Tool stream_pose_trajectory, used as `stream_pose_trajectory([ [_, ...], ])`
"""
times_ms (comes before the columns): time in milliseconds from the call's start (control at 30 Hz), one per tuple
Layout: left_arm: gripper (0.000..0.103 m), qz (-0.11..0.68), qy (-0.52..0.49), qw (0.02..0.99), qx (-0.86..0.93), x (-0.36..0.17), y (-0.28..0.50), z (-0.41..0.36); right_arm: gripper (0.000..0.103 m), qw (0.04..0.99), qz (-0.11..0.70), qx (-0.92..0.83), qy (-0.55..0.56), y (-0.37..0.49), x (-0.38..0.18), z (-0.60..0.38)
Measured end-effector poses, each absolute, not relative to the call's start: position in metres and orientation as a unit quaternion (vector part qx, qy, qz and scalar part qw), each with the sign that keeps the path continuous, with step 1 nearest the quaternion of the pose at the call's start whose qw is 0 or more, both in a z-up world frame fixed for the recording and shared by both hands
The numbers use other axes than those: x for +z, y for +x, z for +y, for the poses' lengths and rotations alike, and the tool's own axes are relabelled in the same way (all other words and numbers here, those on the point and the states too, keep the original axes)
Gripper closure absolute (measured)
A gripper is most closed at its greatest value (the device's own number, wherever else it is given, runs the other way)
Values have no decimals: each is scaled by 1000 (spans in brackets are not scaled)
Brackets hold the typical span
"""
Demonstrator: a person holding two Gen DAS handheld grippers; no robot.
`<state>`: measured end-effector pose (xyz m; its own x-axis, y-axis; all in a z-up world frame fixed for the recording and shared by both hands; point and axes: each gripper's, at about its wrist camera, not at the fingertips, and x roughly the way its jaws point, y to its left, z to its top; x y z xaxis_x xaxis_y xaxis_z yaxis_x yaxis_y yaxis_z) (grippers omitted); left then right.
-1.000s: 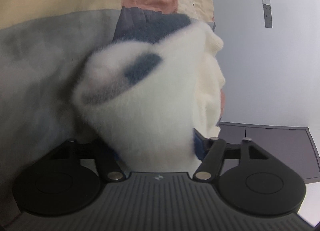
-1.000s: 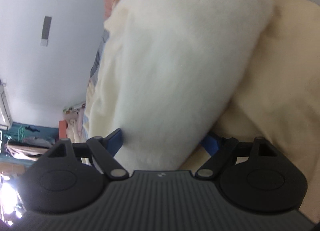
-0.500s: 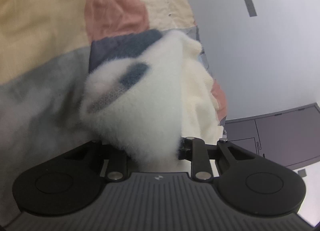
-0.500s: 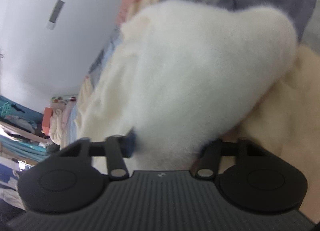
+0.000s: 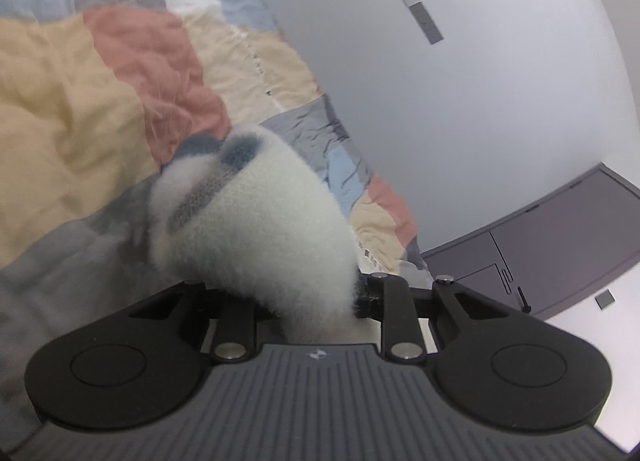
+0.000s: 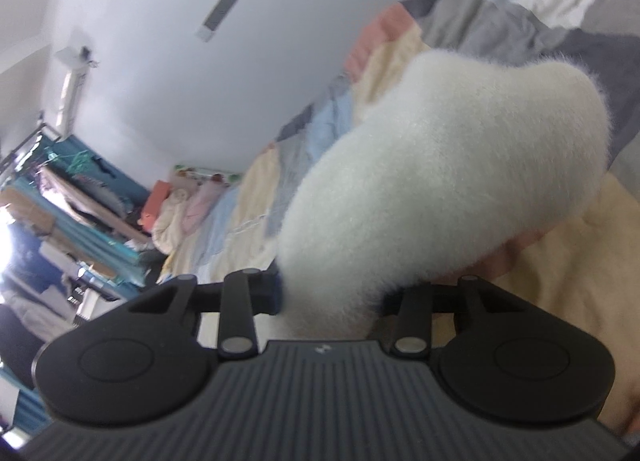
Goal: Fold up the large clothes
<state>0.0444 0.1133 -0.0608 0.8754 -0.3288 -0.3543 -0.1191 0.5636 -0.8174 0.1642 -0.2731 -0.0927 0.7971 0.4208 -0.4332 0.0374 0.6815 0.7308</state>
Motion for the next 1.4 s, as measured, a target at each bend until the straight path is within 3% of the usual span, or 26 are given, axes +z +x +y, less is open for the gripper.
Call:
stream_pose_trajectory([
  [200,75,230,-452,858,-76,-38,-9,115,59,865,308,140,371,137,-70,-275],
  [500,74,251,-472,842,-74,-56,-29,118,54,842,348,136,390,114,-84,-286],
  [667,66,247,-493,830,-83,-60,-11,125,48,820,341,150,435,121,-88,-294],
  [1067,65,236,-454,855,-89,-45,76,123,45,818,327,156,446,183,-82,-294],
  [1400,64,264,-416,866,-87,-72,167,120,42,817,363,124,432,248,-110,-289],
])
